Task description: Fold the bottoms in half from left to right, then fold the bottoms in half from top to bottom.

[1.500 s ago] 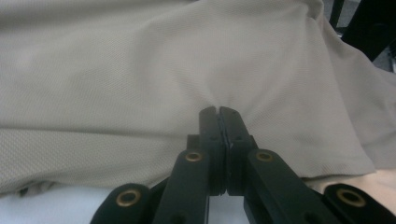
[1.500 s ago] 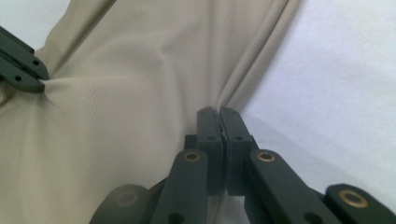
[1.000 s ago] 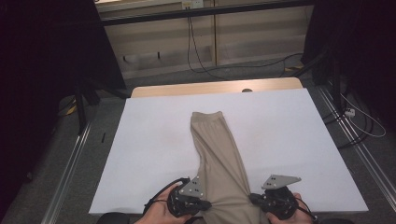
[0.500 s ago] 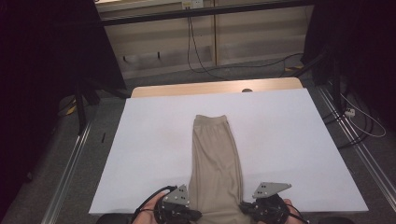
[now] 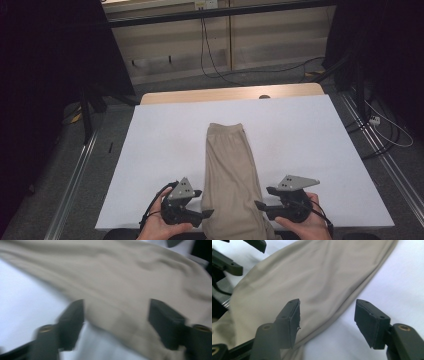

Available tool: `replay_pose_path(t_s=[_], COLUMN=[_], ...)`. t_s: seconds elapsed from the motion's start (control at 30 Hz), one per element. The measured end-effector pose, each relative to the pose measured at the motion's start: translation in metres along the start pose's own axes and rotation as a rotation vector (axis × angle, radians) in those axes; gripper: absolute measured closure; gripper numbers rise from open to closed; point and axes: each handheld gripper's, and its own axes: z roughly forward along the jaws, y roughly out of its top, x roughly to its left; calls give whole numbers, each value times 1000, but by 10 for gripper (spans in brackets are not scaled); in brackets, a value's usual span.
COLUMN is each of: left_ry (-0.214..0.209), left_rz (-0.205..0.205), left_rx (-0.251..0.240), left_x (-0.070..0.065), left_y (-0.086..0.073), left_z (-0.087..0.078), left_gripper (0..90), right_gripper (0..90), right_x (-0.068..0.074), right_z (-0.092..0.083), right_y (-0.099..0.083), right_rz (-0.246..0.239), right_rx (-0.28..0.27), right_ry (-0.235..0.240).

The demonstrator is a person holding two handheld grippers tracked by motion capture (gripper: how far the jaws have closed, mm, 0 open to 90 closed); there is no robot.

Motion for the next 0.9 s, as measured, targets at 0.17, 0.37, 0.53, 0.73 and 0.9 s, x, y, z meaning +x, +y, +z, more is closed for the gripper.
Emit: replay_pose_path(t_s=[0.17, 0.37, 0.53, 0.73, 0.9], left_ry=[57, 134, 185, 261, 303], left_rz=[-47, -101, -88, -103, -149], left_rx=[-55, -137, -158, -160, -170], left_x=[21, 53, 85, 125, 158], left_y=[8, 26, 49, 70, 81], left_z=[1, 4, 16, 41, 60], left_gripper=[164, 120, 151, 189, 230], right_gripper=[335, 301, 326, 334, 354], right_x=[-13, -35, -55, -79, -98], right_z=[8, 21, 35, 56, 83], right_y=[14, 38, 62, 91, 106], right_rz=[-5, -5, -11, -3, 31], right_rx=[-16, -25, -32, -74, -67], right_ry=[-21, -30, -50, -70, -96])
